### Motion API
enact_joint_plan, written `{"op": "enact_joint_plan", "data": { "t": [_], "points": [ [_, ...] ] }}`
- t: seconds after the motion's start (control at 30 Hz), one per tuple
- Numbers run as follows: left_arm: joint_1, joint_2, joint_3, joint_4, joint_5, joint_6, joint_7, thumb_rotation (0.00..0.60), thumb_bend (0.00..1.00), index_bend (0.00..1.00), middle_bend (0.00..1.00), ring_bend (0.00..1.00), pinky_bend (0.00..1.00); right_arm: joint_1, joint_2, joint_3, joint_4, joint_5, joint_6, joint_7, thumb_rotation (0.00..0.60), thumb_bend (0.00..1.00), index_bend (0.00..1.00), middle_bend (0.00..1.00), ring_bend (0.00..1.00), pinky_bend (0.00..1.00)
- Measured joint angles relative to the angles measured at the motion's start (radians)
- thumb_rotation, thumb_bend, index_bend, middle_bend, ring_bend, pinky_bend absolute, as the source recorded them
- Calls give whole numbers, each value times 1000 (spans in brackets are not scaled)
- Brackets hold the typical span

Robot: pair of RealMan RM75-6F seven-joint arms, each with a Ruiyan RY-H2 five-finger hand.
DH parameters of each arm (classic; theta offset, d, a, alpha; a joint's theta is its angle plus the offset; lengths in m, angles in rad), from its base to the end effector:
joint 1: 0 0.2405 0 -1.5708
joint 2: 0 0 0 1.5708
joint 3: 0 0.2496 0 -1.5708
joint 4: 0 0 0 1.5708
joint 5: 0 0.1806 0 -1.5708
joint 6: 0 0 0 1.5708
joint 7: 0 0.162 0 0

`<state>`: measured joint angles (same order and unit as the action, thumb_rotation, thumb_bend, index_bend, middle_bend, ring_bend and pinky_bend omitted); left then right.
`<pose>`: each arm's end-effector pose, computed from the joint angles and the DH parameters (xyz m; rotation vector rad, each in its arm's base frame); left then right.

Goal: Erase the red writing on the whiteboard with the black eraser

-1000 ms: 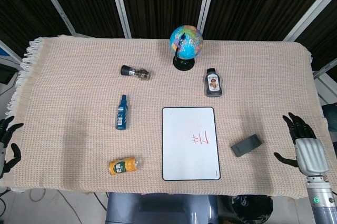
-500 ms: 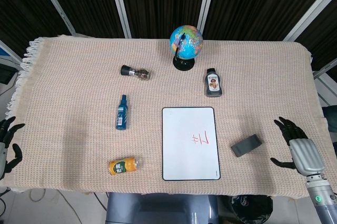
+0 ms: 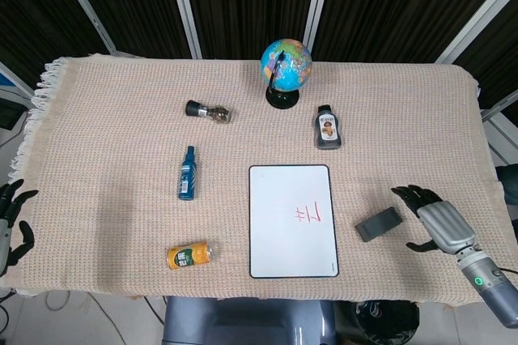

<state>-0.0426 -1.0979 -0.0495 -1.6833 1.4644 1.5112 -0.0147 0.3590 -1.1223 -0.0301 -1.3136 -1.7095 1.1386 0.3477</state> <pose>-0.2941 0.1827 0.1895 -1.2967 -0.9729 -0.9228 -0.3001 -0.2603 0.1426 1.8556 -0.9966 0.8028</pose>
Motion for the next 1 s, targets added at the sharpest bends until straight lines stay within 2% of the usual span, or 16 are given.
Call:
{"op": "enact_joint_plan", "data": {
  "t": [0.2, 0.47, 0.73, 1.0],
  "points": [
    [0, -2, 0, 1, -3, -1, 5, 600, 736, 179, 43, 0, 14, 25, -47, -16, 57, -21, -4, 16, 600, 172, 36, 187, 171, 151],
    [0, -3, -2, 1, -6, -1, 9, 600, 736, 179, 43, 0, 14, 44, -130, -35, 160, -42, 13, 27, 600, 264, 106, 219, 193, 160],
    [-1, -5, -2, 2, -8, -2, 13, 600, 736, 179, 43, 0, 14, 70, -174, -52, 211, -56, 13, 44, 600, 354, 194, 275, 241, 187],
    [-1, -7, -3, 1, -11, -3, 17, 600, 736, 179, 43, 0, 14, 95, -197, -67, 230, -57, -7, 38, 600, 367, 215, 286, 247, 187]
  ]
}}
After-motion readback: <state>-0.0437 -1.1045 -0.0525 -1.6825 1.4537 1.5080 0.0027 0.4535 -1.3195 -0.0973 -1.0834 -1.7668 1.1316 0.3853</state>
